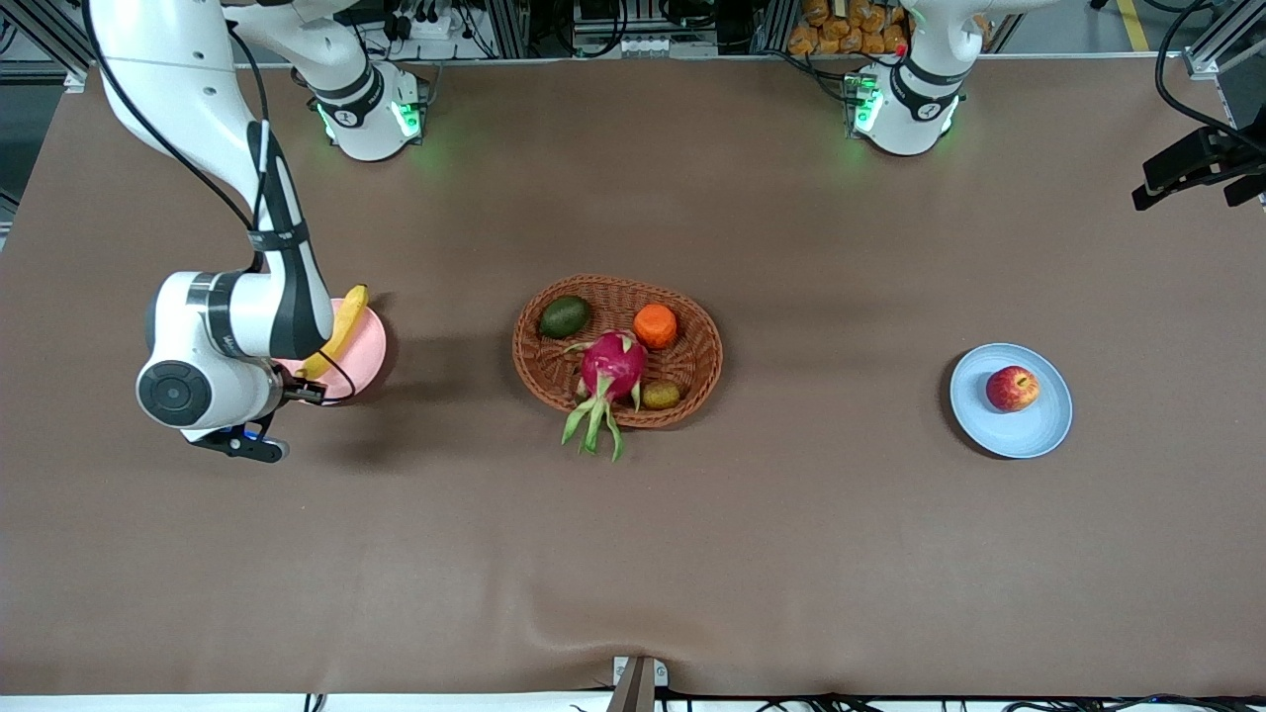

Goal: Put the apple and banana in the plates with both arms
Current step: 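Lower the banana onto the pink plate and open the right gripper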

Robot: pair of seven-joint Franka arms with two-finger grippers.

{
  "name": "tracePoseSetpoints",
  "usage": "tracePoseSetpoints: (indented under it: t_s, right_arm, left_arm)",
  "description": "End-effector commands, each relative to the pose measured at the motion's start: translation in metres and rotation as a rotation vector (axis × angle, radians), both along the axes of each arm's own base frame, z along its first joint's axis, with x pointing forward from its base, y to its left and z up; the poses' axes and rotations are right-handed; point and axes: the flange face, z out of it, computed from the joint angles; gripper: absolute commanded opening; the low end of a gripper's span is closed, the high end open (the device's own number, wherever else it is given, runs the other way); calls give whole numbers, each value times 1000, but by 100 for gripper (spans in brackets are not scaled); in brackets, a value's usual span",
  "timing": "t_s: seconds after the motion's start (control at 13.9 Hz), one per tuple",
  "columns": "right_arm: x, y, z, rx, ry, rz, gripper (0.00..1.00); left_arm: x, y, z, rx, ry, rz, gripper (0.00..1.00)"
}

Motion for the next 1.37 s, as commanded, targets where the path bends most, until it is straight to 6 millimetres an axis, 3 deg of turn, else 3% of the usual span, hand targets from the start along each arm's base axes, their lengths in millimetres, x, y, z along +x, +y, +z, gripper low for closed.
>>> tracePoseSetpoints:
  t_s: [0.0,0.14,0.36,0.58,0.65,1.01,1.15,1.3]
  right_arm:
    - [12,6,82,31,12,3,100]
    - [14,13,144,42,16,0,100]
    - [8,-2,228,73,-27,-21,100]
    - [-9,-12,290,145,-103,122,100]
    - [-16,-27,310,178,-141,154,100]
    - [-55,-110,383,264,-293,287,100]
    - [-73,-114,402,275,-316,298,100]
    - [-94,-121,407,303,-353,270,100]
  left_arm:
    - [2,-3,0,-4,-2,4,100]
    - [1,-3,1,-4,-4,4,100]
    - [2,-3,0,-1,-2,-5,100]
    - [4,-3,-2,0,2,-7,100]
    - [4,-3,-3,2,3,-7,100]
    - [4,-2,-1,7,0,1,100]
    - [4,0,-1,6,0,-2,100]
    - [4,-3,-2,7,1,-1,100]
